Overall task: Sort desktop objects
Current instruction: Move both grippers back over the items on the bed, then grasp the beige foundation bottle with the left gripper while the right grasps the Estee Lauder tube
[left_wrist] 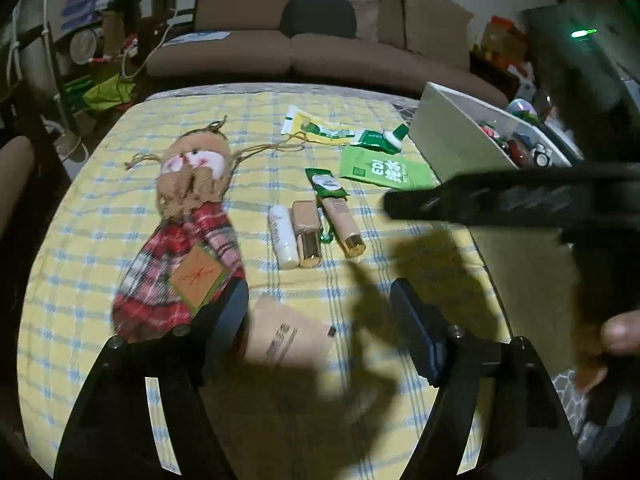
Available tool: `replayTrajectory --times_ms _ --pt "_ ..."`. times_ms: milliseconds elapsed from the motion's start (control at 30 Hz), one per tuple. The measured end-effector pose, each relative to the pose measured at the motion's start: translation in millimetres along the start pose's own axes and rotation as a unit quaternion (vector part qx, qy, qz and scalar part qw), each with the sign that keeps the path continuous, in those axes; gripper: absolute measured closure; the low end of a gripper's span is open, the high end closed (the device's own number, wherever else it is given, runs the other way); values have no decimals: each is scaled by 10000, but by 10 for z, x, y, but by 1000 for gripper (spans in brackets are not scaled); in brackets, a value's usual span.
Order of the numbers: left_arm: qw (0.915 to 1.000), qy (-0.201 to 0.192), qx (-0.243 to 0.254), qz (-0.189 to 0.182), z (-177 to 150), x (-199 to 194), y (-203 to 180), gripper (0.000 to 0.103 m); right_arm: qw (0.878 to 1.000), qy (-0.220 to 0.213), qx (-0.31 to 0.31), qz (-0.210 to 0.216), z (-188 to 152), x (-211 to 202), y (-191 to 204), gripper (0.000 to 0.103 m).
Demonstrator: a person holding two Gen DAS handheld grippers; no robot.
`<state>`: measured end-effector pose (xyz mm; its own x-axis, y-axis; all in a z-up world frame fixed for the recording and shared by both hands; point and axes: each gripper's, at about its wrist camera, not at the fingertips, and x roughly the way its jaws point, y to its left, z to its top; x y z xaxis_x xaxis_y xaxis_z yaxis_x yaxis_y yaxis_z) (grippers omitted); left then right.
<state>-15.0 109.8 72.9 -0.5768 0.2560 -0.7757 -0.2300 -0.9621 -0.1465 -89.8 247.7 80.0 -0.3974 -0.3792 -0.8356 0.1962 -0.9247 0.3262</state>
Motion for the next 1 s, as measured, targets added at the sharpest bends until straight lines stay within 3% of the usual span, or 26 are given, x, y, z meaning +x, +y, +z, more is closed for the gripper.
replayTrajectory --times_ms 167,300,567,833,933,1000 --pt "9999 66 58 -113 103 258 37 36 9990 211 -140 -358 107 375 5 57" --pt "9996 209 68 -170 155 450 88 48 9978 368 -264 -491 190 601 8 60" --pt "9993 358 -44 -139 219 716 148 48 9970 504 -302 -500 248 842 -29 65" --pt "9988 428 -136 -175 215 875 190 50 9978 531 -162 -369 276 793 -133 83" --pt "9990 384 -222 -54 217 874 240 65 9978 550 -175 -330 272 789 -146 83" --pt "9984 409 -343 -170 228 869 301 67 9982 513 -129 -290 265 745 -155 83"
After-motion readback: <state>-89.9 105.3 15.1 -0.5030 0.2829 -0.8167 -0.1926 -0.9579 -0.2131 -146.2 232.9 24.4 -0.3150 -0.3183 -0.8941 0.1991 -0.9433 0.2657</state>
